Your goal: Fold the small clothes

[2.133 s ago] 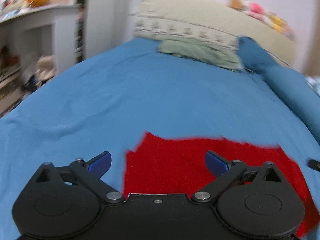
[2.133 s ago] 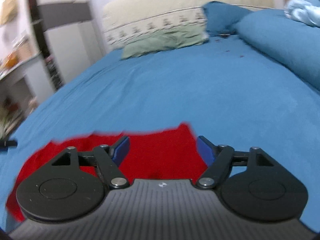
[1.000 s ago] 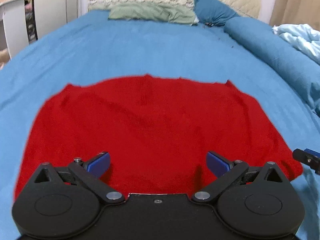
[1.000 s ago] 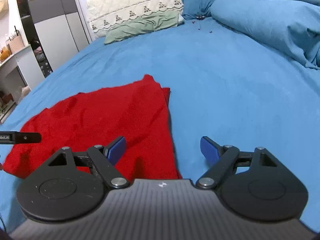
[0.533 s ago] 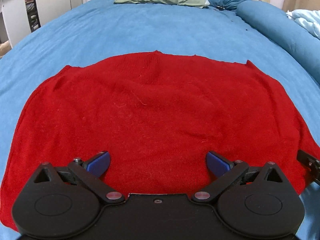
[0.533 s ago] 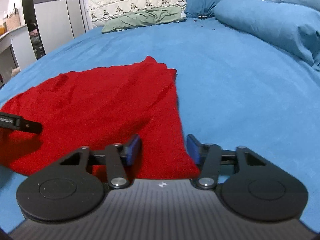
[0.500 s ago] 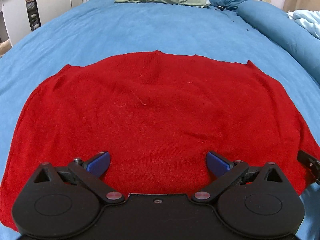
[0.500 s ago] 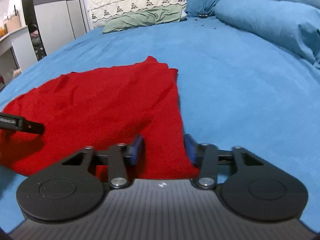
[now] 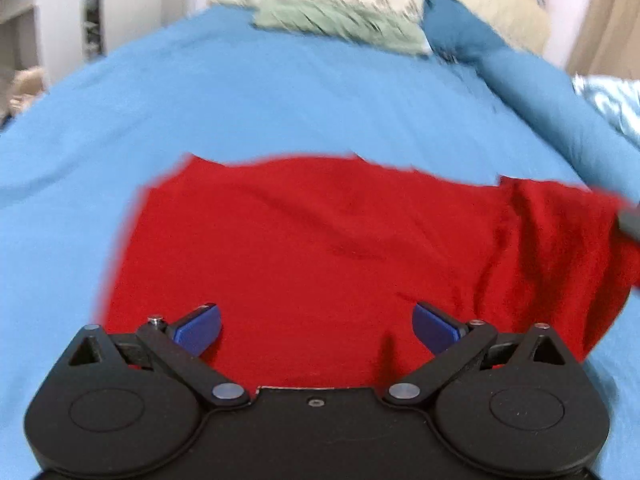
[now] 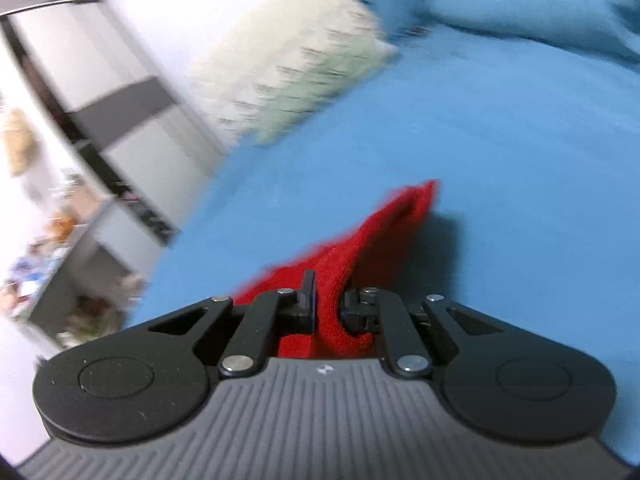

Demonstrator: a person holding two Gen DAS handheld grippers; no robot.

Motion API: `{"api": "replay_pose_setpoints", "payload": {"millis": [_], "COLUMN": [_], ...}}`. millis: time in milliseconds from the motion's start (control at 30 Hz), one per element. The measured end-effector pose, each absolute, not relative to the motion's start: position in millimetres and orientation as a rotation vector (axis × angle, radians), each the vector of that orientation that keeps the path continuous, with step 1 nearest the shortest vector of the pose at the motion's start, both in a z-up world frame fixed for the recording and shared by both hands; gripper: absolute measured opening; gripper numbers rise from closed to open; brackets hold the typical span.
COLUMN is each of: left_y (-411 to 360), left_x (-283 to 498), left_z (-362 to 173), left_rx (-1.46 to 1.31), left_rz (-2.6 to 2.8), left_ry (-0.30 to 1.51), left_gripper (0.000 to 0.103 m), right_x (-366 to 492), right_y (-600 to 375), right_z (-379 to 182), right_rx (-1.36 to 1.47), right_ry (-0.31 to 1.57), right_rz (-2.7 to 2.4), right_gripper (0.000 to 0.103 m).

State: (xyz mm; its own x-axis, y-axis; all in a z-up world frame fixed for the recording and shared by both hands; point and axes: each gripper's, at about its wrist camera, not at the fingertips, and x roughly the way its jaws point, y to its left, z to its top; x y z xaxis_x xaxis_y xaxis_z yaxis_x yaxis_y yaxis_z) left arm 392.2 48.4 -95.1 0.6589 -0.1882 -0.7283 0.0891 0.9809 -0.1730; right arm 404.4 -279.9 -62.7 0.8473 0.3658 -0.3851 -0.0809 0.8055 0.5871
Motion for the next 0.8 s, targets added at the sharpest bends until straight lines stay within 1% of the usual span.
{"api": "replay_pose_setpoints", "payload": {"millis": [100,167,233,300,400,433,500,533,567,600,667,733,800], "left_y": [95.2,123.3,146.6,161.8,176.3,176.6,175.5,174.8,173.4,172.0,170.9,171.4,169.5], "left_x": [362.2,340.0,322.4,310.5,310.9,310.7,309.5,309.0,309.4,309.6,311.2,308.7,307.9], "left_z": [-83.5,-86.1,-97.0,-110.5,-127.5,-128.4,-127.1,-125.5,-124.0,-123.1,-122.6,-120.6,-119.3], "left_rx": [-0.157,-0.181,-0.201,-0.238,-0.290,-0.290,-0.291,-0.292,-0.293,-0.293,-0.304,-0.339,-0.360], "left_rz": [-0.116,-0.087,-0.039,-0.001,-0.015,-0.015,-0.031,-0.046,-0.064,-0.077,-0.097,-0.123,-0.127], "left_ry": [0.807,0.786,0.782,0.791,0.854,0.854,0.848,0.843,0.840,0.839,0.840,0.834,0.821], "left_gripper": [0.103,0.103,0.103,0.103,0.103,0.103,0.103,0.103,0.103,0.103,0.103,0.103,0.103], "right_x": [419.3,428.7,438.0,446.7,453.6,451.9,448.9,447.5,445.7,442.0,430.2,414.0,393.4], "right_y": [-210.6,-152.0,-94.8,-46.4,-1.1,6.7,9.0,7.0,4.4,-1.2,-21.0,-53.4,-85.3], "right_z": [-39.9,-38.7,-55.3,-85.2,-127.9,-136.1,-138.2,-134.8,-129.3,-120.6,-100.8,-84.5,-81.6], "right_rx": [0.520,0.395,0.281,0.187,0.061,0.025,0.000,0.008,0.020,0.031,0.053,0.105,0.145], "right_ry": [0.512,0.554,0.639,0.731,0.836,0.845,0.821,0.818,0.817,0.796,0.711,0.622,0.554], "right_rz": [0.469,0.614,0.701,0.742,0.753,0.744,0.746,0.757,0.770,0.774,0.759,0.666,0.544], "right_gripper": [0.025,0.025,0.025,0.025,0.025,0.027,0.033,0.049,0.061,0.075,0.077,0.083,0.087]}}
